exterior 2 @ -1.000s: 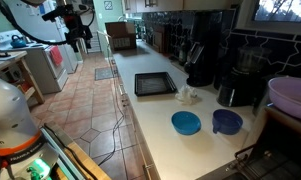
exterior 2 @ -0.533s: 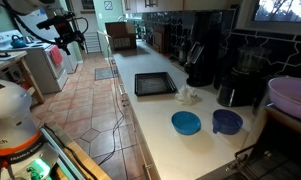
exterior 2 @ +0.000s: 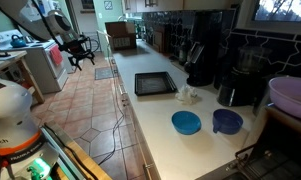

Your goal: Open the bottom middle drawer

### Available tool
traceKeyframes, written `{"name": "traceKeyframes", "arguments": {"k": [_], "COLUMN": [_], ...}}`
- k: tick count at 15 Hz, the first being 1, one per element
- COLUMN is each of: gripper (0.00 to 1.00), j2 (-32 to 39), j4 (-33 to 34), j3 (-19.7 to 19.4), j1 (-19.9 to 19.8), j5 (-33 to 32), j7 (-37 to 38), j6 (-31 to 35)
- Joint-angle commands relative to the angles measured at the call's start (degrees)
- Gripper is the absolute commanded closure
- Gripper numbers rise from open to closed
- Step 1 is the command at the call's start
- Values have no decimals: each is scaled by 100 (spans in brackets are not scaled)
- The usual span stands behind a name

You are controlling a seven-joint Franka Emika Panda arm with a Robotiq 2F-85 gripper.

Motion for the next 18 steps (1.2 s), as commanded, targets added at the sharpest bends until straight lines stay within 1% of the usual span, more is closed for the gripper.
{"name": "traceKeyframes", "arguments": {"k": [1,2,3,5,11,12,15,18], "gripper": [0,0,0,0,0,0,0,0], "j2": [1018,528,768,1017,1041,1151,1520,1956], "j4": [317,92,154,269,344,394,532,664], "j3": [-150,-149,-202,-254,-253,-282,-318,-426], "j1": [14,78,84,91,99,118,181,284], "j5": [-842,-506,-635,-705,-709,-923,-1085,-1419], "j7": [101,83,79,74,72,137,230,479], "j6": [166,108,139,162,162,215,344,582]}}
